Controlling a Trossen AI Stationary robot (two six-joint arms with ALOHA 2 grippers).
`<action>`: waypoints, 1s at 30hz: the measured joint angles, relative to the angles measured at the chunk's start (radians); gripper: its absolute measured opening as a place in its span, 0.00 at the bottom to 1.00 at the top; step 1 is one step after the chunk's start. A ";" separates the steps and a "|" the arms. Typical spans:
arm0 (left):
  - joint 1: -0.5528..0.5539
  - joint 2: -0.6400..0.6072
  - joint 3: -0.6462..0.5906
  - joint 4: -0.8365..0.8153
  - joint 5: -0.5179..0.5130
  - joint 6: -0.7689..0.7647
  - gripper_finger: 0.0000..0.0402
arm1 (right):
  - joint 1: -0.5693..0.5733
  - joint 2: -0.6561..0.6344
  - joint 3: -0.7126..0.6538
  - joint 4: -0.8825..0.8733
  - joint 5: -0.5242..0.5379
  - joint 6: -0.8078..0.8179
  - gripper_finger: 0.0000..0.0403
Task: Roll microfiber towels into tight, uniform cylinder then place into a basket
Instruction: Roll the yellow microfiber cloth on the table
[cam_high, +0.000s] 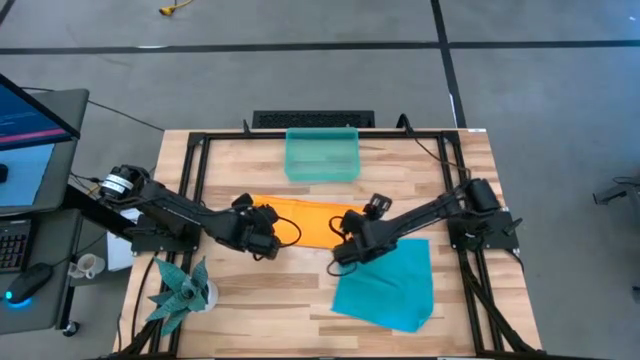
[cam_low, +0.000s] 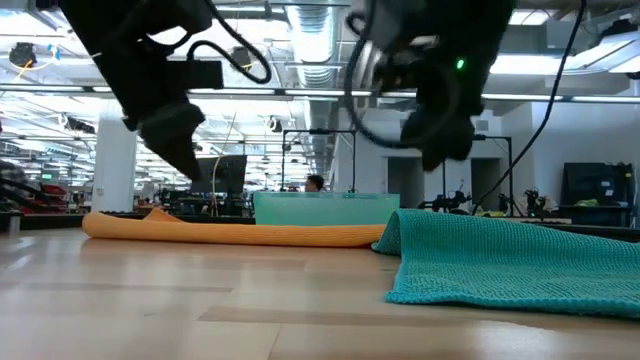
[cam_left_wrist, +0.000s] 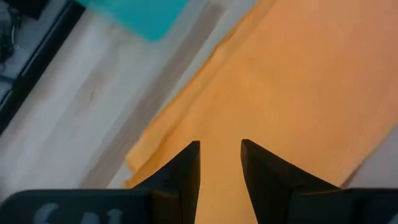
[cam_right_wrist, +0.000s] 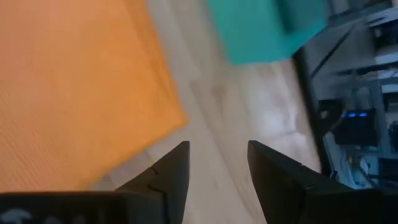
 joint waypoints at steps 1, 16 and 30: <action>0.002 0.000 -0.003 0.021 -0.005 0.011 0.27 | 0.009 -0.022 -0.016 -0.024 0.007 0.030 0.44; 0.136 0.000 -0.003 0.324 0.182 0.198 0.27 | 0.011 -0.437 -0.364 0.112 -0.015 0.131 0.35; 0.176 0.000 -0.003 0.358 0.290 0.226 0.27 | 0.007 -0.542 -0.613 0.526 -0.462 0.030 0.30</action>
